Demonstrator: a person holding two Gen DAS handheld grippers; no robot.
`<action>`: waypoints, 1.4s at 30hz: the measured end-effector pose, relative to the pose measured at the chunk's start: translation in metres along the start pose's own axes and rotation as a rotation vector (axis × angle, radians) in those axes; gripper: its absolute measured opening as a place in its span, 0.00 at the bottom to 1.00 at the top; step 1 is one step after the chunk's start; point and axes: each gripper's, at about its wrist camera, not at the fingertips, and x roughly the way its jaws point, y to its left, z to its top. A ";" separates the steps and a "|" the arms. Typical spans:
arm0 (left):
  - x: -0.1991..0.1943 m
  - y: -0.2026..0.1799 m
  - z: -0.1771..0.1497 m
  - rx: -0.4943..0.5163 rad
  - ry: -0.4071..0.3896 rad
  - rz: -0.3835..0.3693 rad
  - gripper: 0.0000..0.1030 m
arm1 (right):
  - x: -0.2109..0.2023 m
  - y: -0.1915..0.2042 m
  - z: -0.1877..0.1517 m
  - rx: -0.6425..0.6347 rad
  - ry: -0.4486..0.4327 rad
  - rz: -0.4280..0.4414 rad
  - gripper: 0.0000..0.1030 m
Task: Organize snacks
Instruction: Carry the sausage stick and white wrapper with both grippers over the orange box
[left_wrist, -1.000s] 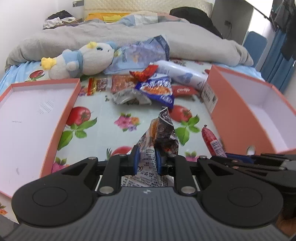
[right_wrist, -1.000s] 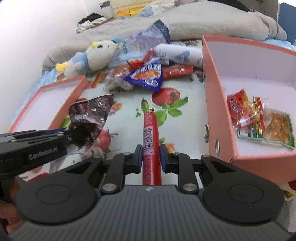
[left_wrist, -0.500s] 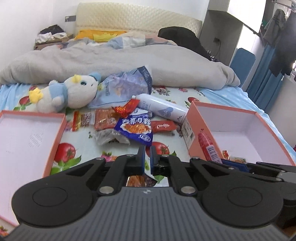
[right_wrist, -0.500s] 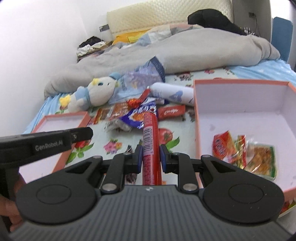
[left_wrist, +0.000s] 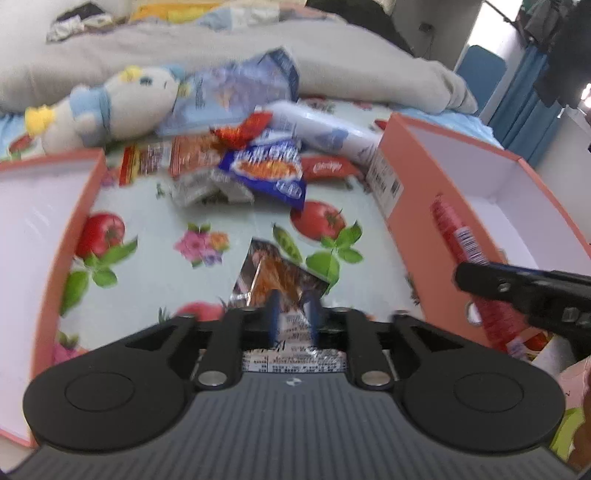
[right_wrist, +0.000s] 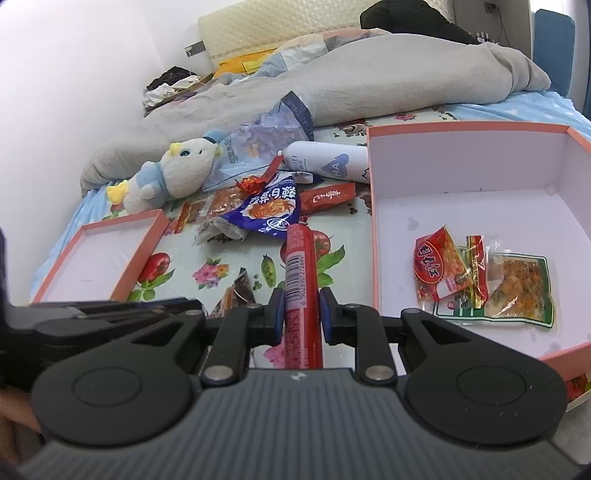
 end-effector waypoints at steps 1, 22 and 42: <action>0.005 0.001 -0.001 -0.004 0.005 0.005 0.35 | 0.000 0.000 0.000 -0.001 0.000 -0.002 0.22; 0.064 -0.011 -0.004 0.044 0.079 0.156 0.29 | 0.002 0.000 -0.004 -0.015 0.015 0.005 0.22; 0.000 -0.026 0.036 0.038 -0.005 0.100 0.09 | -0.016 0.006 0.031 -0.021 -0.026 0.018 0.22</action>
